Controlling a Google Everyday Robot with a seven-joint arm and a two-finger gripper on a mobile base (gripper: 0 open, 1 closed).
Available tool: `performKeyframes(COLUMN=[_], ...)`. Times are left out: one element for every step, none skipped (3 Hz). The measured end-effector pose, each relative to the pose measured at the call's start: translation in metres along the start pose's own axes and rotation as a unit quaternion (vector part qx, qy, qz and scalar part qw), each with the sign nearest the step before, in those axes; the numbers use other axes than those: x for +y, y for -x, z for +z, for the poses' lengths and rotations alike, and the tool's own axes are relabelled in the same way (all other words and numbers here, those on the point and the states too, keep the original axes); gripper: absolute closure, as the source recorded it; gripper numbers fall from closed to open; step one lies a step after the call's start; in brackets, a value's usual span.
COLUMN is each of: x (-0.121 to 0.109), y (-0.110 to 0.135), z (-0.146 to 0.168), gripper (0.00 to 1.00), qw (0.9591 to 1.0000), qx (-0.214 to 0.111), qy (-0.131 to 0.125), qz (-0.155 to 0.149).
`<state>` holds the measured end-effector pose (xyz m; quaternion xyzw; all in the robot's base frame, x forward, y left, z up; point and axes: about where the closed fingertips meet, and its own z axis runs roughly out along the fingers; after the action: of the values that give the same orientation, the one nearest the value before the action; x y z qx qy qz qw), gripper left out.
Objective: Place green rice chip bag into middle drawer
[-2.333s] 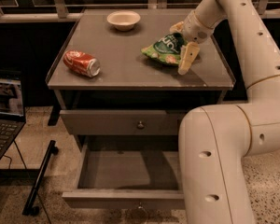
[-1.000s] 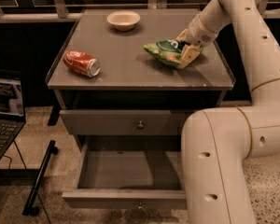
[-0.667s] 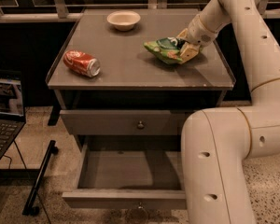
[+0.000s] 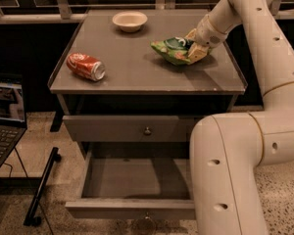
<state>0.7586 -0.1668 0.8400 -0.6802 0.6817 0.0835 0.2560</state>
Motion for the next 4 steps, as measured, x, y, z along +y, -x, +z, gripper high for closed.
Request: performKeyframes(x=[0.006, 0.023, 0.044, 0.050], y=[-0.001, 0.004, 0.014, 0.039], z=[-0.011, -0.023, -0.039, -0.076], gripper=[1.00, 1.00, 1.00, 1.00], qw=[0.9994, 0.9964, 0.9889, 0.9839], qx=[-0.014, -0.015, -0.007, -0.021], qy=[0.001, 0.027, 0.051, 0.012], qz=[0.031, 0.079, 0.140, 0.177])
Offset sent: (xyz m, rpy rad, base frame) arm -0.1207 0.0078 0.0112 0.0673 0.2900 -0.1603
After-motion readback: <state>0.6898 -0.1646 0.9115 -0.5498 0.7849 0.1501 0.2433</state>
